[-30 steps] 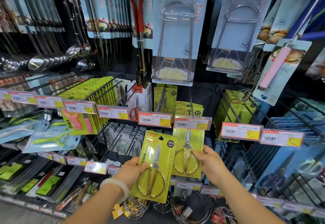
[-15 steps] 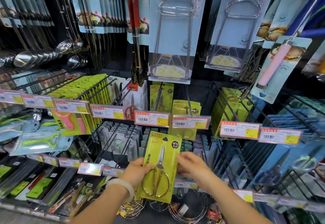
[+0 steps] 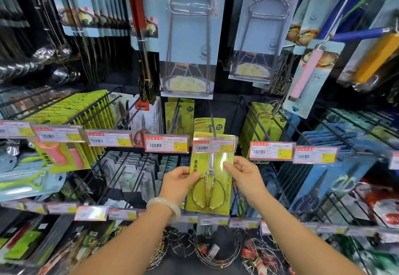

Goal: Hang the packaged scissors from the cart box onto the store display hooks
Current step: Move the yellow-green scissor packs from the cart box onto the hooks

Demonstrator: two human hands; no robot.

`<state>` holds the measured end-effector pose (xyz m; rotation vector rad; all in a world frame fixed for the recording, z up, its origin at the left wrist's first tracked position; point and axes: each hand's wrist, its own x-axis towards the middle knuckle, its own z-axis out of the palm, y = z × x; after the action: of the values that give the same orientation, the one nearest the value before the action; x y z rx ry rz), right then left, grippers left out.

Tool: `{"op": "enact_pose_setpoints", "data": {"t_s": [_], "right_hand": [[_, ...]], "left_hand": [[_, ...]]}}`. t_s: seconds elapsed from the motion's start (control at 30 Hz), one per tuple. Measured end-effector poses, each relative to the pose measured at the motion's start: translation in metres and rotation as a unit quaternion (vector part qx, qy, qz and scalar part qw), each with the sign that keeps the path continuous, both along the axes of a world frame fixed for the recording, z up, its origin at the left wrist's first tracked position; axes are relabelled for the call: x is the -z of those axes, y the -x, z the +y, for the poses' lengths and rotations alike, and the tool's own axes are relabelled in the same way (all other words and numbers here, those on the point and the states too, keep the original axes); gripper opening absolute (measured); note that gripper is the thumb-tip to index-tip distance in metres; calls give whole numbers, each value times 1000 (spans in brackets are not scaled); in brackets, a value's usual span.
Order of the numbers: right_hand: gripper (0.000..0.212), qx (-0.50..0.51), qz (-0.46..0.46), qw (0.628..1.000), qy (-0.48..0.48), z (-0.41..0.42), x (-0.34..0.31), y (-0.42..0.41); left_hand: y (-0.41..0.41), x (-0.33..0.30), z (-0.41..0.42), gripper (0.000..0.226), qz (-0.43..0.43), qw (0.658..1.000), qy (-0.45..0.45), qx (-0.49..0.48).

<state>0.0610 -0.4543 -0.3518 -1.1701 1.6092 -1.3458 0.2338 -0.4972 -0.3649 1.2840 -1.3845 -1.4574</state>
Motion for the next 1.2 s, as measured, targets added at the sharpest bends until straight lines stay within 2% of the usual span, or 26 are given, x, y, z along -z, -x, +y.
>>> {"op": "enact_pose_setpoints", "data": {"t_s": [0.07,0.2,0.27,0.37,0.47,0.53,0.6,0.67,0.73,0.77,0.8,0.83,0.9,0.93,1.07,1.2], "right_hand": [[8,13,-9,1000,-20,-2,3,0],[32,38,-22,998,-41,-5,16,-4],[37,49,-23,998,-42,-7,19,-6],[27,56,-34,996,-54,-15,20,-5],[12,57,4,995,-80,-28,16,-5],[20,57,46,991,-109,-39,18,-4],[27,63,84,984,-141,-42,22,-1],[12,60,107,977,-173,-34,28,6],[35,37,156,962,-221,-21,32,16],[30,30,178,951,-251,-13,31,22],[13,12,202,941,-272,-3,30,28],[18,-1,221,930,-293,4,33,39],[51,-13,280,904,-324,24,35,59],[55,-12,309,894,-325,34,38,69],[52,1,405,853,-328,85,41,119],[53,47,505,795,-332,153,40,183]], "left_hand": [[1,1,0,20,-3,1000,-1,3],[-1,11,1,16,-40,999,-25,-1],[-1,15,-4,16,-39,999,-32,-6],[2,19,-14,18,-49,998,-33,-7],[11,20,-25,14,-70,997,-37,-13],[17,19,-32,39,-103,994,-34,-20],[20,19,-37,52,-143,989,-44,-16],[25,23,-34,53,-210,976,-55,19],[33,29,-26,54,-299,949,-43,85],[39,33,-22,56,-341,931,-29,125],[48,35,-16,58,-377,912,-9,161],[59,36,-9,60,-413,890,18,191],[86,33,8,65,-480,838,98,242],[101,29,18,67,-504,808,141,269],[171,16,56,71,-548,720,250,345],[254,5,107,72,-534,664,322,412]]}}
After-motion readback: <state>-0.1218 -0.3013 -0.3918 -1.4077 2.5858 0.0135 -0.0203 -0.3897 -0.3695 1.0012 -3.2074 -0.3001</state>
